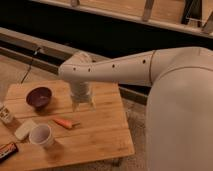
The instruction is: Drag the ceramic bowl in a circle
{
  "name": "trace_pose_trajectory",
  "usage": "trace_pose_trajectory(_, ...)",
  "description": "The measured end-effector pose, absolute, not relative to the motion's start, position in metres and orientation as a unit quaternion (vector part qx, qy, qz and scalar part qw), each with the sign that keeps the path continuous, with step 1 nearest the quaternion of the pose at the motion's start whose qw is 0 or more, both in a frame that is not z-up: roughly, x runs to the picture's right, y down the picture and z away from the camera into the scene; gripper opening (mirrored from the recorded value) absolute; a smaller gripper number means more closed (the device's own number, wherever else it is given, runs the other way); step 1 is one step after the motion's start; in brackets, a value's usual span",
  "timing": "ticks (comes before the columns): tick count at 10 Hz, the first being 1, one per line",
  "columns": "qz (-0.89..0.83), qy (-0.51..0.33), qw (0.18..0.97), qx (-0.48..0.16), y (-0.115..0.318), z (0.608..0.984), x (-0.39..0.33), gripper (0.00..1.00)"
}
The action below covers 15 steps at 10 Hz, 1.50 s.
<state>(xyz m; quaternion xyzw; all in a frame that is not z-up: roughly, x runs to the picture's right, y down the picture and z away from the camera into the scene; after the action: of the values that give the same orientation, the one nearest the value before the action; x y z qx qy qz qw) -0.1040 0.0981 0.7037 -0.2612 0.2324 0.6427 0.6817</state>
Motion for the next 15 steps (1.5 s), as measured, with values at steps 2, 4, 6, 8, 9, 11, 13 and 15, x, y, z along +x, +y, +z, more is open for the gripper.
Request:
trace_pose_trajectory(2, 0.643, 0.232, 0.682, -0.261, 0.0981, 0.7037, -0.1039, 0.65)
trace_pose_trajectory(4, 0.643, 0.232, 0.682, -0.261, 0.0981, 0.7037, -0.104, 0.65)
trace_pose_trajectory(6, 0.643, 0.232, 0.682, -0.261, 0.0981, 0.7037, -0.1039, 0.65)
trace_pose_trajectory(8, 0.643, 0.232, 0.682, -0.261, 0.0981, 0.7037, -0.1039, 0.65)
trace_pose_trajectory(9, 0.643, 0.232, 0.682, -0.261, 0.0981, 0.7037, -0.1039, 0.65)
trace_pose_trajectory(11, 0.643, 0.232, 0.682, -0.261, 0.0981, 0.7037, -0.1039, 0.65)
trace_pose_trajectory(13, 0.643, 0.232, 0.682, -0.261, 0.0981, 0.7036, -0.104, 0.65)
trace_pose_trajectory(15, 0.638, 0.237, 0.687, -0.255, 0.0947, 0.7084, -0.1063, 0.65)
